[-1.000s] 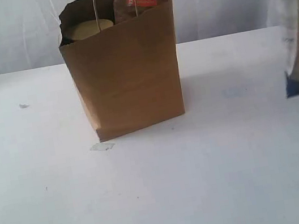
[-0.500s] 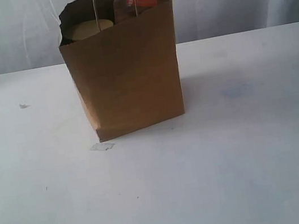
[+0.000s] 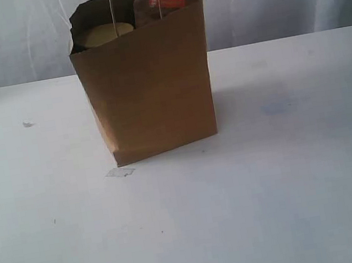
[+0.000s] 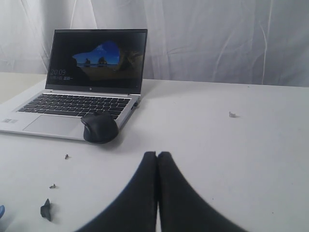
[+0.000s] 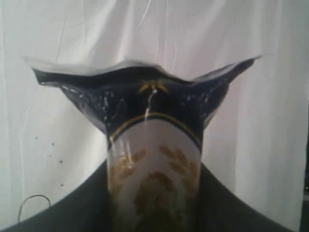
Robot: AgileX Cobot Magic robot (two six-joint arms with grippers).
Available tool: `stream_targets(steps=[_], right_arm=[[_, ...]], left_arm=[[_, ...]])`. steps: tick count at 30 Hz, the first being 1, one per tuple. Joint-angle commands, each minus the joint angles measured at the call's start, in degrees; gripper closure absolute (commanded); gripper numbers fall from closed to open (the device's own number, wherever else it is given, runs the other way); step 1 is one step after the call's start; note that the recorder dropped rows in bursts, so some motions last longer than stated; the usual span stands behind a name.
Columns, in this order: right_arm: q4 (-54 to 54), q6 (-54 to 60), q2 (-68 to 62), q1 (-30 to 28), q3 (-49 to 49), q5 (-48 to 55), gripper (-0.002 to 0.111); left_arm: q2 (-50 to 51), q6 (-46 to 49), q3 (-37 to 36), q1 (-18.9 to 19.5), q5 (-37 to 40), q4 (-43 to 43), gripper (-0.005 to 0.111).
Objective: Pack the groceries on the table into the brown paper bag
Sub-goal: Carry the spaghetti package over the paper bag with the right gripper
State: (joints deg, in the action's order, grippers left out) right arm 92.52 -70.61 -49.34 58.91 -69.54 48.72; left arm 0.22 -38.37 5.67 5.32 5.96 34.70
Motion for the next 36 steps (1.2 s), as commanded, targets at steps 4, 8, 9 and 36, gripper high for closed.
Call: stream_targets(steps=[4,8,9,36], right_arm=[[7.43,-11.62,-15.59,-9.57,-13.24,-9.14,0.108],[7.43,-31.46,-21.03,-20.55,-18.84,-22.08,0.108],[7.43,-36.31,-22.24,-23.55,-19.72,-25.68,0.108],[-13.51,-49.58,-39.63,-41.96,-25.80,-37.47,0.108]], left_arm=[[-0.22,0.06,-0.27,-0.33,-0.41,0.31,0.107],[-0.22,0.06,-0.27,-0.33,-0.41,0.31,0.107],[-0.22,0.06,-0.27,-0.33,-0.41,0.31,0.107],[-0.22,0.06,-0.27,-0.33,-0.41,0.31,0.107]])
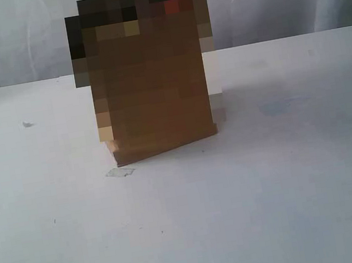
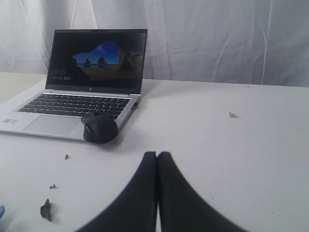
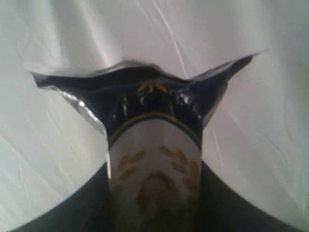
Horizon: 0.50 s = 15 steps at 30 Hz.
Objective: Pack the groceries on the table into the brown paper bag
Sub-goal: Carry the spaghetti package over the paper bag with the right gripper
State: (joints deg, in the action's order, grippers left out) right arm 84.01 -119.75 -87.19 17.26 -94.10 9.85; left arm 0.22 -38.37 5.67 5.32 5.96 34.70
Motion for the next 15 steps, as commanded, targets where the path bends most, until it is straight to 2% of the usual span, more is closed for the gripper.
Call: stream_targets(steps=[1,9,15], right_arm=[[-5.00,-0.44,-2.64,-0.31,-1.90,0.89,0.108],[-1.14,-0.44,-8.32,-0.31,-10.95,-2.98,0.108],[0.40,-0.44,-8.34,-0.31,-12.81,-8.34,0.108]], left_arm=[[-0.22,0.06,-0.27,-0.33,-0.41,0.31,0.107],[-0.22,0.06,-0.27,-0.33,-0.41,0.31,0.107],[-0.22,0.06,-0.27,-0.33,-0.41,0.31,0.107]])
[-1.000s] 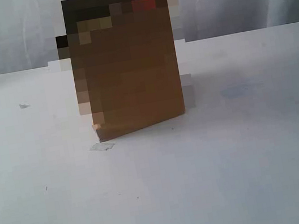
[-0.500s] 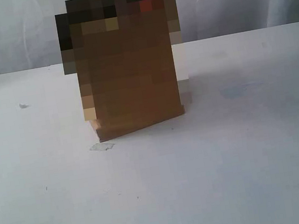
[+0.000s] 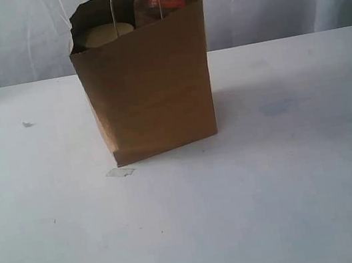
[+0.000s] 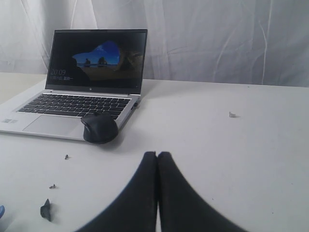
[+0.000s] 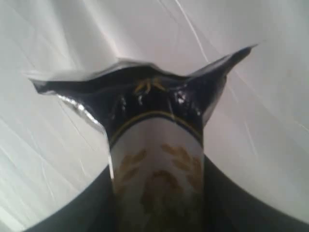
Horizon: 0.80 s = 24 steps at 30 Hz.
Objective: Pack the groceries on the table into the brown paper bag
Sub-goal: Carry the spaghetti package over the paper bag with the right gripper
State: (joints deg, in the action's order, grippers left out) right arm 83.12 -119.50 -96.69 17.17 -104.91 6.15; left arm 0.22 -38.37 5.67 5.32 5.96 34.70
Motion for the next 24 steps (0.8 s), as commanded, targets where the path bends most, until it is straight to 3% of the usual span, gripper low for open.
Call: stream_targets(steps=[1,5,11,14,18,20,24], right_arm=[[1.29,-0.70,1.16,-0.22,-2.00,-5.65,0.108],[1.29,1.72,1.16,0.19,-2.00,-7.72,0.108],[-0.58,14.39,1.16,1.10,-2.00,-13.05,0.108],[-10.72,27.38,0.59,1.10,-2.66,-19.39,0.108],[-40.37,51.53,-1.55,1.10,-2.98,-31.46,0.108],[-48.28,59.59,-2.22,1.65,-2.98,-33.86,0.108],[-48.43,65.41,-2.72,1.80,-2.98,-40.79,0.108]], left_arm=[[-0.22,0.06,-0.27,-0.33,-0.41,0.31,0.107],[-0.22,0.06,-0.27,-0.33,-0.41,0.31,0.107],[-0.22,0.06,-0.27,-0.33,-0.41,0.31,0.107],[-0.22,0.06,-0.27,-0.33,-0.41,0.31,0.107],[-0.22,0.06,-0.27,-0.33,-0.41,0.31,0.107],[-0.22,0.06,-0.27,-0.33,-0.41,0.31,0.107],[-0.22,0.06,-0.27,-0.33,-0.41,0.31,0.107]])
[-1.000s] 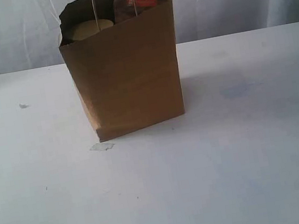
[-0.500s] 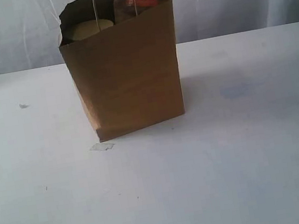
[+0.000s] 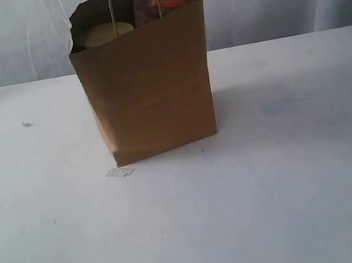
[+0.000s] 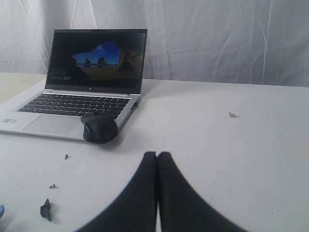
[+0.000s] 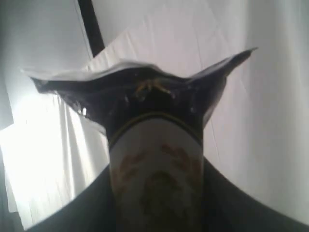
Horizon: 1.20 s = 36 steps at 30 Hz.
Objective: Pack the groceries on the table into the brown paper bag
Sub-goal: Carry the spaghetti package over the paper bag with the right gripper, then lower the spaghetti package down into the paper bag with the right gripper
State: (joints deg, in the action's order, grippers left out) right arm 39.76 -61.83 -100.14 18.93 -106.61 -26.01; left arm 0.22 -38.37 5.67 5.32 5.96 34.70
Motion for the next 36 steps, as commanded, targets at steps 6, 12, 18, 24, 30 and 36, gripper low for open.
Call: stream_targets(steps=[6,12,18,24,30,36], right_arm=[[2.83,9.01,0.60,2.84,-1.28,-11.44,0.108],[9.77,9.25,1.23,5.08,-1.28,-9.71,0.108],[22.56,8.62,4.40,6.87,-1.05,-2.37,0.108],[24.78,9.35,6.76,9.21,1.58,-5.35,0.108],[24.78,10.68,6.90,11.00,5.21,-0.64,0.108],[24.78,15.22,6.32,11.26,9.07,0.01,0.108]], left_arm=[[-0.22,0.06,-0.27,-0.33,-0.41,0.31,0.107],[-0.22,0.06,-0.27,-0.33,-0.41,0.31,0.107],[-0.22,0.06,-0.27,-0.33,-0.41,0.31,0.107],[-0.22,0.06,-0.27,-0.33,-0.41,0.31,0.107],[-0.22,0.06,-0.27,-0.33,-0.41,0.31,0.107],[-0.22,0.06,-0.27,-0.33,-0.41,0.31,0.107]])
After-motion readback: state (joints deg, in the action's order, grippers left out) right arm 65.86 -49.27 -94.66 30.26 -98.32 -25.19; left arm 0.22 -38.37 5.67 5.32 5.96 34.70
